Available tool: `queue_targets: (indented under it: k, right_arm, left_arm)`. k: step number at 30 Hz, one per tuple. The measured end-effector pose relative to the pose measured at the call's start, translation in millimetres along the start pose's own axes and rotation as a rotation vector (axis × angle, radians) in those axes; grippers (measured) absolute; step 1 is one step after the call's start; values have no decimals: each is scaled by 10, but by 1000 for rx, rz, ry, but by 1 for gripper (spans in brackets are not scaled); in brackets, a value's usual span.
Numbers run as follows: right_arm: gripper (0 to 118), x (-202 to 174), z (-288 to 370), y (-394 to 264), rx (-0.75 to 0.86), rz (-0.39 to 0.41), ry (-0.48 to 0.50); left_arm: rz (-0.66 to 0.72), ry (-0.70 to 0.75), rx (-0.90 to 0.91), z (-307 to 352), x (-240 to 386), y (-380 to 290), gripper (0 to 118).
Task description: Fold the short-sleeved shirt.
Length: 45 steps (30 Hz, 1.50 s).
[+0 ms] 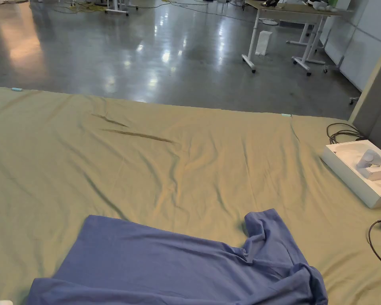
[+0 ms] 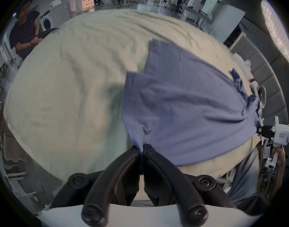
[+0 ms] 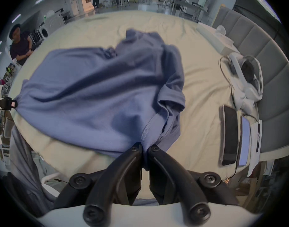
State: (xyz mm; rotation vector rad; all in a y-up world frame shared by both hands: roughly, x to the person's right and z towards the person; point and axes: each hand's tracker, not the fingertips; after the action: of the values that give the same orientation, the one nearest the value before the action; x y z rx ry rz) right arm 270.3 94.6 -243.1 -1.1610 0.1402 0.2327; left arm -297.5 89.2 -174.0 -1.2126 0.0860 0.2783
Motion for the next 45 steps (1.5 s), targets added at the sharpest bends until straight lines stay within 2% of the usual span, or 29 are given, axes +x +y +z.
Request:
queue_targets:
  k: [5,8,10,12,14,19,22,24,26,30,32,33,34,35,36,40,45]
  right_arm:
    - [6,-84,-150,-77,13,11,-29]
    - [13,-134,-101,-34,14,49,-60]
    - [38,-166,35,22,26,43,-94]
    - [58,-188,286,117,133,33,-129]
    - [74,-206,514,263,249,-21,-131]
    - [76,-319,975,688,584,-134,-57]
    - [75,-466,1104,905,718,-144,-46]
    - [73,-599,1156,1026,787,-146,-48]
    - [64,-710,1215,1096,859,-136,-27]
    - [32,-906,1269,1193,948,-120,-36]
    - [28,-971,1273,1231,975,-131,-39]
    - [14,-1000,1272,1248,986,-134,-44]
    - [4,-1026,1276,1263,995,-136,-50]
    - [0,-1049,1278,1272,1003,-134,-54]
    - [0,-1057,1272,1283,1012,-129,-49]
    - [0,-1109,1249,1364,1001,-108,-37]
    - [0,-1118,1196,1436,982,-94,-29]
  left_arm:
    - [21,14,38,-146,-89,-43,3]
    - [19,9,44,-134,-123,-21,5]
    - [20,6,57,-75,-92,-6,19]
    - [13,24,111,23,-50,43,46]
    - [4,20,224,162,51,140,59]
    - [-30,-26,479,483,401,518,61]
    - [-60,-51,602,665,694,723,61]
    - [-88,-56,687,783,880,833,61]
    - [-120,-62,753,864,1036,896,61]
    - [-147,-11,877,1024,1281,922,53]
    - [-135,-9,901,1070,1344,909,53]
    - [-137,-13,918,1090,1361,903,50]
    - [-140,-17,928,1107,1373,893,41]
    - [-150,-9,937,1118,1391,888,17]
    - [-154,53,946,1123,1417,888,2]
    - [-153,20,918,1097,1357,893,0]
    - [-169,58,859,971,1182,1001,0]
